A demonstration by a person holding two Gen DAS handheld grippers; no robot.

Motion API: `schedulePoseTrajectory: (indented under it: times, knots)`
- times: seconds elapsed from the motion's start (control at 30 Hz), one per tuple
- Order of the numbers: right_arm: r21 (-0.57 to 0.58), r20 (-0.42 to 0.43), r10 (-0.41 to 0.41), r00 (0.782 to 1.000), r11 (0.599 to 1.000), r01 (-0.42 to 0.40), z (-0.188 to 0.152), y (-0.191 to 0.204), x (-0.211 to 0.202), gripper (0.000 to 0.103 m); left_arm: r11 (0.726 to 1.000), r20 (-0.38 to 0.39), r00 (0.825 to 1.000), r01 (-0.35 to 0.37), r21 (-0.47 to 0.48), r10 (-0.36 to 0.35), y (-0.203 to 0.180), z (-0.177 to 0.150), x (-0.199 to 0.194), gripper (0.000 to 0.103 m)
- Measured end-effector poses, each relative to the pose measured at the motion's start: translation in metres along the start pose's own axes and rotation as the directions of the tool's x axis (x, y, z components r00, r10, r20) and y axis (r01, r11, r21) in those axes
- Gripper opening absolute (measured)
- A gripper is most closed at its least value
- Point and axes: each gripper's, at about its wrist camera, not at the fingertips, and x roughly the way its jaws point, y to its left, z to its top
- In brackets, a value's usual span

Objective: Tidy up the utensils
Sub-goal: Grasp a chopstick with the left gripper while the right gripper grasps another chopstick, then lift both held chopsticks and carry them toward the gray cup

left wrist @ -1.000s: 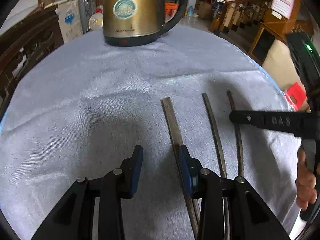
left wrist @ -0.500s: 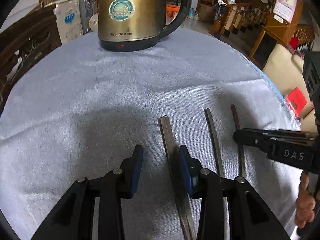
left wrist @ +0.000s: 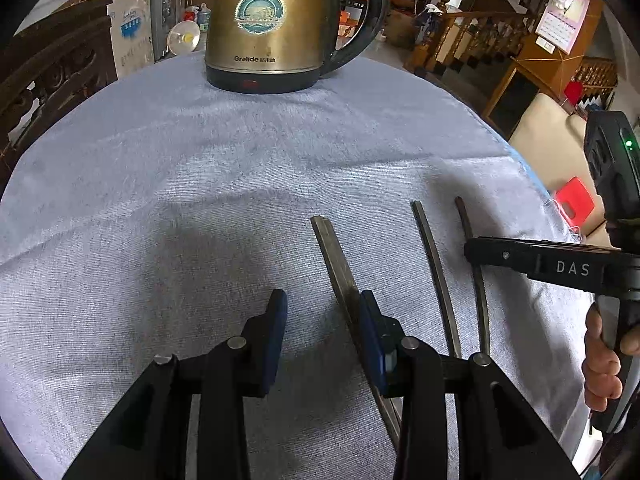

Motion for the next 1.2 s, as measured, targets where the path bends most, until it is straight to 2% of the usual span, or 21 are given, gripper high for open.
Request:
schedulePoseTrajectory:
  times: [0.13,0.27,0.47,0.57,0.67,0.83,0.9,0.97,1.03,1.2]
  knots:
    - [0.005,0.002,0.002,1.000,1.000,-0.002,0.000,0.000,0.000,0.017,0.999,-0.005,0.999,-0.048,0.022,0.048,-0.006,0.004,0.003,0.040]
    - [0.005,0.000,0.008,1.000,1.000,-0.008,0.000,-0.001,0.000,0.017,0.998,-0.028,0.997,-0.066,0.024,0.066,0.001,0.007,0.003,0.029]
    - [0.011,-0.002,0.014,1.000,1.000,-0.014,0.001,-0.002,0.000,0.017,0.996,-0.041,0.995,-0.084,0.034,0.086,0.001,0.009,0.004,0.029]
    - [0.013,-0.005,0.017,1.000,1.000,-0.017,0.001,-0.002,0.000,0.017,0.989,-0.047,0.990,-0.133,0.059,0.136,-0.006,0.014,0.011,0.029]
    - [0.022,-0.022,0.001,1.000,1.000,-0.001,0.004,0.000,0.001,0.016,0.983,-0.053,0.983,-0.170,0.065,0.174,-0.008,0.022,0.015,0.029]
    - [0.038,-0.056,-0.042,0.998,0.998,0.044,0.014,0.007,0.006,0.016,0.983,-0.063,0.981,-0.181,0.044,0.184,-0.006,0.033,0.022,0.029]
    - [0.046,-0.058,-0.050,0.997,0.998,0.053,0.018,0.008,0.008,0.016,0.981,-0.063,0.980,-0.188,0.047,0.190,-0.006,0.034,0.023,0.025]
    - [0.031,-0.060,-0.068,0.996,0.997,0.070,0.018,0.011,0.009,0.016,0.981,-0.059,0.980,-0.187,0.059,0.191,-0.008,0.034,0.024,0.010]
    - [0.010,-0.050,-0.092,0.994,0.996,0.093,0.015,0.014,0.009,0.012,0.980,-0.056,0.980,-0.189,0.069,0.193,-0.008,0.030,0.022,0.005]
    - [-0.013,-0.026,-0.087,0.996,0.996,0.087,0.005,0.012,0.004,0.008,0.979,-0.052,0.978,-0.199,0.045,0.202,0.002,0.014,0.009,0.005]
